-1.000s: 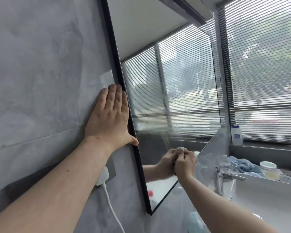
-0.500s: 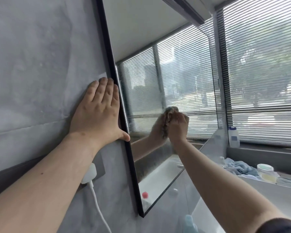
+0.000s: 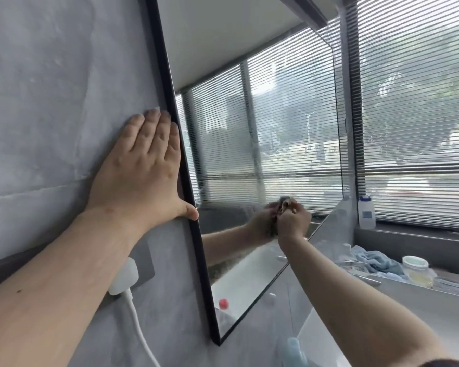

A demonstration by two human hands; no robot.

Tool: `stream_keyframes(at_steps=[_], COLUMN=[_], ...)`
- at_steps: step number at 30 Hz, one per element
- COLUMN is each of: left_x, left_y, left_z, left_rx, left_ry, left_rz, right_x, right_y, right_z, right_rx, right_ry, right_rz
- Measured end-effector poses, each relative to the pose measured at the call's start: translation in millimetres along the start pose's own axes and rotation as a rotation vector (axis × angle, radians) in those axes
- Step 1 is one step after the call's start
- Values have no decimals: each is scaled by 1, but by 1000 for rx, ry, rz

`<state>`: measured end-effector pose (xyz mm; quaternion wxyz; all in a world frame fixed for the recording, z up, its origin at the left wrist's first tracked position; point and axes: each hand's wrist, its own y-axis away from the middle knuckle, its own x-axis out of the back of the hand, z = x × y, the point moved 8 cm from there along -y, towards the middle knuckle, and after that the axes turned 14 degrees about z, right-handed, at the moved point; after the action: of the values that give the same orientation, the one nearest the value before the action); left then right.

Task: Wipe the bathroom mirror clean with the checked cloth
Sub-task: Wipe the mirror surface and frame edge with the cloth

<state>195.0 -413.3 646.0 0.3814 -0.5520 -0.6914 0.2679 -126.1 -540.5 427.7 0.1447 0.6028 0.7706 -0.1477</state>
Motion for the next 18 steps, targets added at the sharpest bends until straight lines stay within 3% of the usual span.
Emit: stream_keyframes(at_steps=[5,7,10,15,18], left_x=[1,2,3,3,4], left_y=[1,1,1,2,2], left_z=[-2,-2,-2,-2,-1], left_rx=[-15,-16,-14,-10,-5], left_ry=[-30,-34,-32,-37,-22], left_rz=[6,-6,1,0,0], right_x=[-44,-46,-33,23,52], right_y=[-1,-8,-27,-20,-3], right_z=[-113,-117,-68,56,92], right_rx=[199,208,183,-78,-56], right_ry=[-129,-150,-34,128,238], right_rz=[-145,-168,-123,-19,5])
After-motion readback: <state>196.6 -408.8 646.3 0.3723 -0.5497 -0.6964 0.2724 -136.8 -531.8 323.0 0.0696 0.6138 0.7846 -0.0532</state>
